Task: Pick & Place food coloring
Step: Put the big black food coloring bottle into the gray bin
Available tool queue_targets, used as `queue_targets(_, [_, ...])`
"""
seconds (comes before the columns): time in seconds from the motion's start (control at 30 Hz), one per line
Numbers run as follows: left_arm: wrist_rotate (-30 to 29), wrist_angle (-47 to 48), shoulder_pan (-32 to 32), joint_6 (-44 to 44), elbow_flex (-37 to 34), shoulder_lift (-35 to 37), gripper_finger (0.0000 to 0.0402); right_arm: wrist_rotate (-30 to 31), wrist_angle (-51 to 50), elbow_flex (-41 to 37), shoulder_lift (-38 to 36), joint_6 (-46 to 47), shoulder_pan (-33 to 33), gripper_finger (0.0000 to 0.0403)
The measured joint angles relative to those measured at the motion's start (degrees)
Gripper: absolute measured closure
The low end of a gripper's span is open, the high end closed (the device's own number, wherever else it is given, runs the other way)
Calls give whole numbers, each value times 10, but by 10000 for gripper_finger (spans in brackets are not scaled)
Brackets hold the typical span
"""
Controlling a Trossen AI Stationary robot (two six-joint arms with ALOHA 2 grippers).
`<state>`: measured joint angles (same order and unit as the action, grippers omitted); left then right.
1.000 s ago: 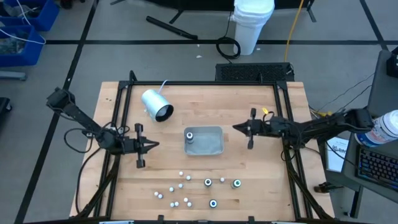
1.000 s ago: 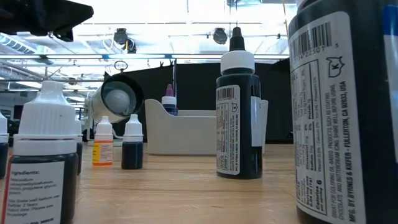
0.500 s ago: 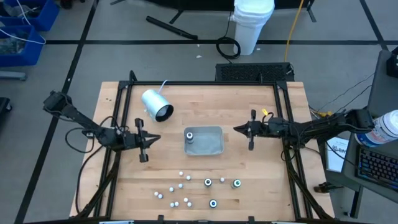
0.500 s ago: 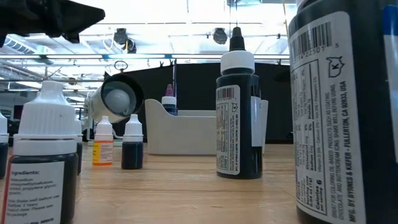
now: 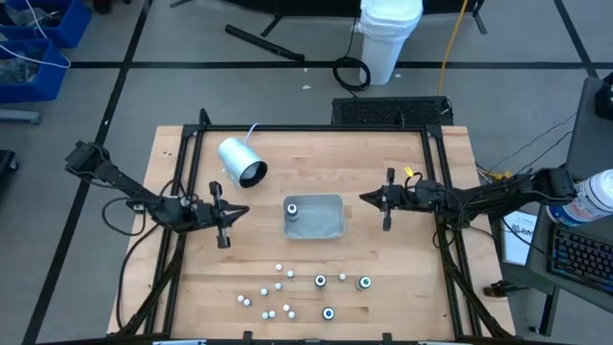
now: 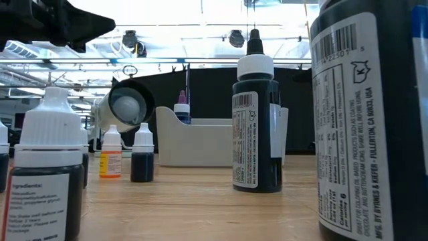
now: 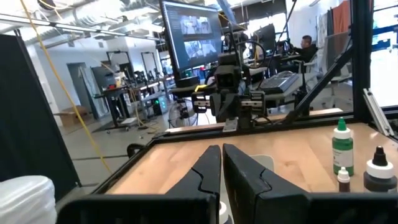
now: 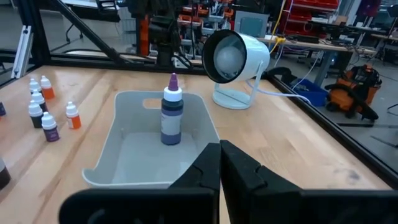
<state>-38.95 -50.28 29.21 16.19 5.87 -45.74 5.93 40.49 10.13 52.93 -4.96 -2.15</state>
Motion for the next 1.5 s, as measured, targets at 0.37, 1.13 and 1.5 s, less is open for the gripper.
queue_targets(0.37, [-1,-1,0,1,0,0,376,0,0,1,0,-2,0,403])
queue_targets(1.13, [5,364,-15,-180,427,-373,379,-2,31,1,0,-11,0,403])
queue_targets(1.5, [73,626,-12,-315,641,-492,371,-2,60,1,0,-24,0,403])
